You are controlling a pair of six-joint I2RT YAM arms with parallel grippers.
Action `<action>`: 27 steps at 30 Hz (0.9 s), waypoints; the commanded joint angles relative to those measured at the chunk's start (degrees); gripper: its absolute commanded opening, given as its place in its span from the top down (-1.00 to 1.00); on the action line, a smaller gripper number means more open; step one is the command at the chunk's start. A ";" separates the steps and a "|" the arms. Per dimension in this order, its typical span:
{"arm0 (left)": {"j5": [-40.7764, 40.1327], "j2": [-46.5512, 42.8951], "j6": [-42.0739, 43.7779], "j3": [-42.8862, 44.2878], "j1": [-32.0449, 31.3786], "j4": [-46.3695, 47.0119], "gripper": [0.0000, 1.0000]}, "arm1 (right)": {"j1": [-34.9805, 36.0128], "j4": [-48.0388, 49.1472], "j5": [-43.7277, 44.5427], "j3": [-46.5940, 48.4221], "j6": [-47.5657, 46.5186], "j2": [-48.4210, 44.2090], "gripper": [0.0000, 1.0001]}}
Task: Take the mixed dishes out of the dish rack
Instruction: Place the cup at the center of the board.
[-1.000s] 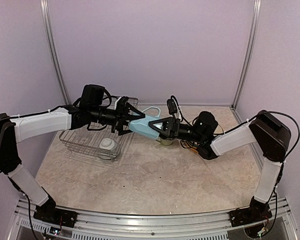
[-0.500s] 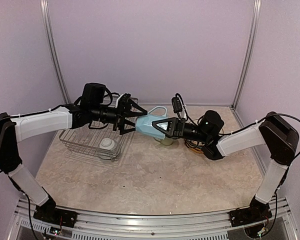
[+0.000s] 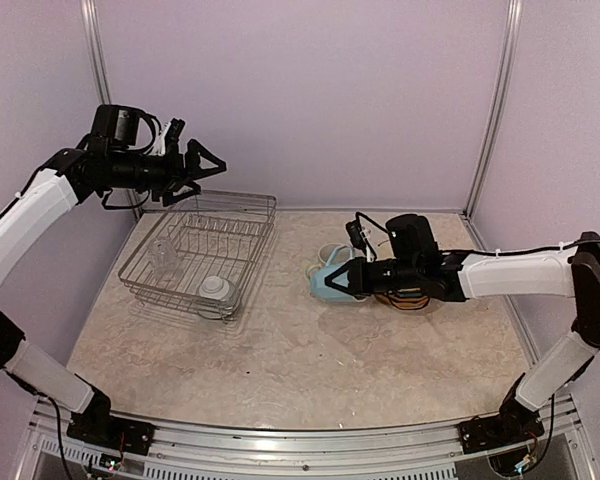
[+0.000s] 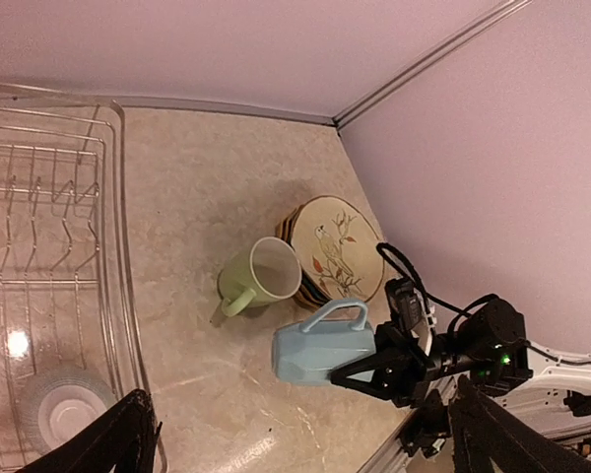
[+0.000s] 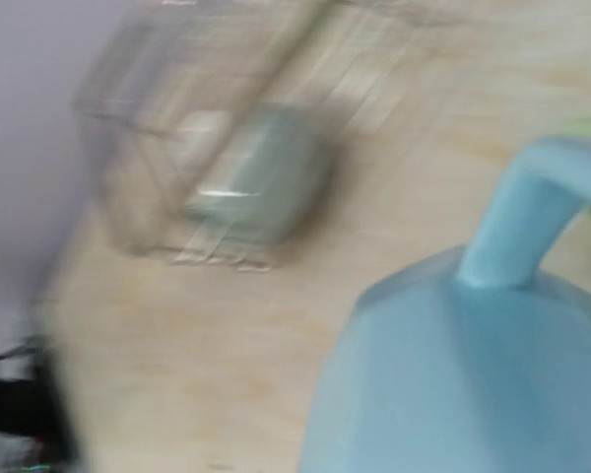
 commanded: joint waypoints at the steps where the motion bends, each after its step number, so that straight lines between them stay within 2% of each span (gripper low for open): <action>1: -11.47 -2.43 11.25 4.95 0.84 -11.87 -0.98 | 1.77 -28.74 17.37 8.30 -13.93 -5.36 1.00; 4: -19.23 -4.51 15.38 2.93 1.20 -10.45 -0.98 | 3.20 -37.62 23.16 11.81 -15.20 -4.60 1.00; 6: -21.67 -6.13 16.66 0.62 2.08 -8.67 -0.98 | 3.81 -42.11 26.46 14.30 -15.57 -2.99 1.00; 12: -18.63 -9.95 16.94 -6.44 4.28 -3.69 -0.98 | 4.19 -52.59 32.32 22.50 -19.06 5.14 1.00; 17: -17.72 -10.36 17.45 -7.69 5.65 -4.54 -0.98 | 4.16 -61.50 36.33 30.98 -20.91 12.49 1.00; 21: -16.58 -10.44 17.53 -7.77 6.48 -4.87 -0.98 | 4.15 -64.49 36.98 34.88 -20.69 16.10 1.00; 27: -15.48 -10.66 16.19 -8.16 9.47 -4.56 -0.98 | 4.21 -64.34 36.50 35.62 -20.36 18.71 0.94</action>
